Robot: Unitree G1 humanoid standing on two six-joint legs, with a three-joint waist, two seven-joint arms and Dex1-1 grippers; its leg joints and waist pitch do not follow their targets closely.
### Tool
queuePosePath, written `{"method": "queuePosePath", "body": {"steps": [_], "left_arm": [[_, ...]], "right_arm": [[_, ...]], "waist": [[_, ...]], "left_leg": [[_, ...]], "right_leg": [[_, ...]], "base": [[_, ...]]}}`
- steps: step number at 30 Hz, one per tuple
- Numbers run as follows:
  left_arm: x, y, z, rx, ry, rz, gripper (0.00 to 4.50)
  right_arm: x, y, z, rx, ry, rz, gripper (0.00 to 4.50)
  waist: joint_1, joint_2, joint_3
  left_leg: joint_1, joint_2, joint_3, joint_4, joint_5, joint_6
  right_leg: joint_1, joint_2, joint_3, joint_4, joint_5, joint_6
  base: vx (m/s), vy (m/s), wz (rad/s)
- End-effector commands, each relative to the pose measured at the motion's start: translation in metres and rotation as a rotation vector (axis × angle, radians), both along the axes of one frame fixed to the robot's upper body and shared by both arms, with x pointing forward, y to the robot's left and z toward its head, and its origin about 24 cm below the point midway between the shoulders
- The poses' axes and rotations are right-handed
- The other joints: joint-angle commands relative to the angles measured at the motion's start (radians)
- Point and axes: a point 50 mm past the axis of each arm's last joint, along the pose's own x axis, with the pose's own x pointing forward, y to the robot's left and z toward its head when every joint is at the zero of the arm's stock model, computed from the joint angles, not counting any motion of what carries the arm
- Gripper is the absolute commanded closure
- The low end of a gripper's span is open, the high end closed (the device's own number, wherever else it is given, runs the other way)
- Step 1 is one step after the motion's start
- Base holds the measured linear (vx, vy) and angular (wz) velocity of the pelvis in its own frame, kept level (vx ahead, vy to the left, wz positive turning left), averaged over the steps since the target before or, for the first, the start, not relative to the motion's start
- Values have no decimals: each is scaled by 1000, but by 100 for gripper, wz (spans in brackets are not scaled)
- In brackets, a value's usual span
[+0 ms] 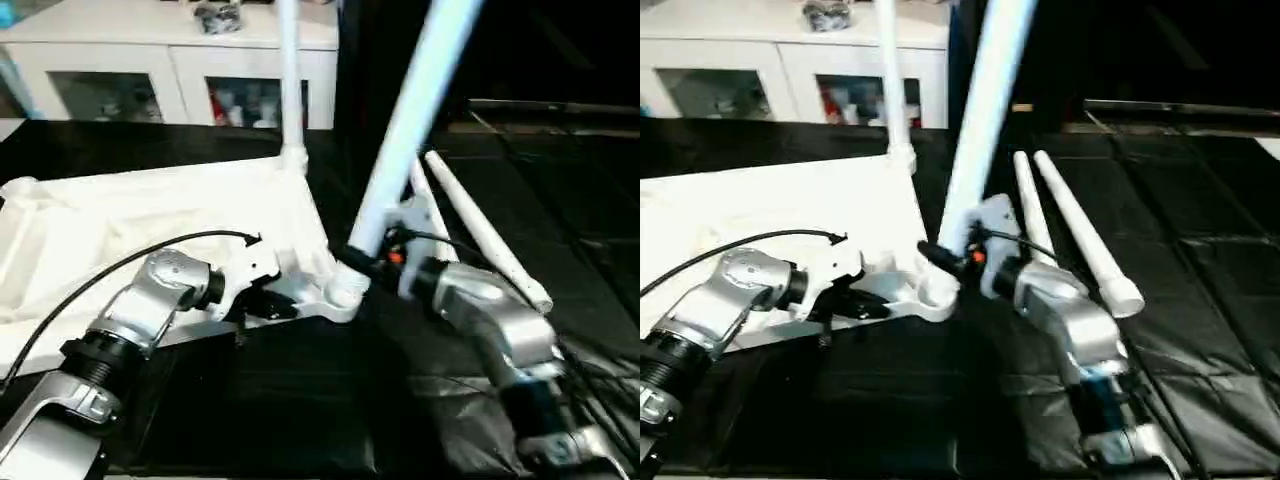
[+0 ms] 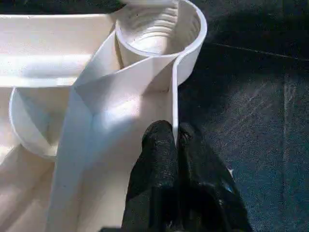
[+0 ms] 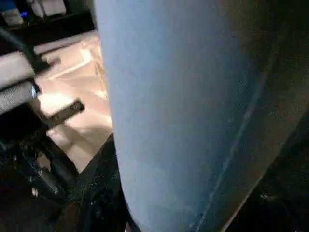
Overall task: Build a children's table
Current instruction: Insert table leg to table base
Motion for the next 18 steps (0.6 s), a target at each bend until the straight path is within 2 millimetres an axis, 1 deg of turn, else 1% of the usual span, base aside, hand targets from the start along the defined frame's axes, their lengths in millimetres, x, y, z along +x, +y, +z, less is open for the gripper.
{"method": "queuePosePath", "body": {"steps": [1,2,3,5,7,10,12,13,15,18], "left_arm": [[2,-6,2,-6,-15,-39,450],[2,-6,2,-4,-16,-39,450],[2,-6,2,-4,-19,-39,450],[3,-6,2,-7,-22,-36,450],[3,-6,3,-14,-23,-29,450],[3,-6,2,-20,-21,-27,450],[3,-6,2,-22,-21,-27,450],[3,-6,2,-22,-21,-29,450],[4,-7,3,-23,-24,-30,450],[4,-7,3,-23,-27,-35,450]], "right_arm": [[1,3,-1,-30,0,38,259],[1,3,-1,-35,3,42,259],[1,3,-3,-44,10,52,259],[2,4,-5,-44,21,59,259],[2,7,-8,-49,22,82,259],[2,10,-11,-50,30,97,259],[3,11,-12,-52,36,104,259],[2,11,-13,-54,39,112,259],[2,12,-15,-64,46,121,259],[3,13,-19,-83,49,129,259]], "waist": [[-2,3,-67],[-1,0,-65],[0,0,-66],[-1,1,-63],[-1,0,-61],[-1,0,-62],[0,2,-63],[0,-2,-63],[0,0,-64],[-1,1,-62]], "left_leg": [[10,71,-21,-72,-83,12],[9,70,-20,-71,-86,16],[9,71,-20,-71,-88,16],[12,72,-20,-74,-111,10],[13,73,-19,-75,-125,5],[12,74,-16,-74,-125,3],[15,76,-13,-74,-126,1],[15,76,-12,-75,-126,3],[13,76,-13,-75,-120,2],[14,74,-12,-75,-129,1]], "right_leg": [[54,-105,62,-63,31,-229],[54,-105,63,-65,19,-226],[56,-107,63,-65,13,-223],[53,-107,63,-70,-37,-218],[51,-108,64,-74,-69,-215],[50,-107,64,-73,-70,-213],[47,-105,64,-73,-66,-217],[48,-105,64,-73,-63,-215],[49,-106,64,-70,-52,-213],[47,-106,64,-74,-67,-214]], "base": [[0,0,0],[0,0,0],[0,0,0],[0,0,0],[0,0,0],[0,0,0],[0,0,0],[0,0,0],[0,0,0],[0,0,0]]}}
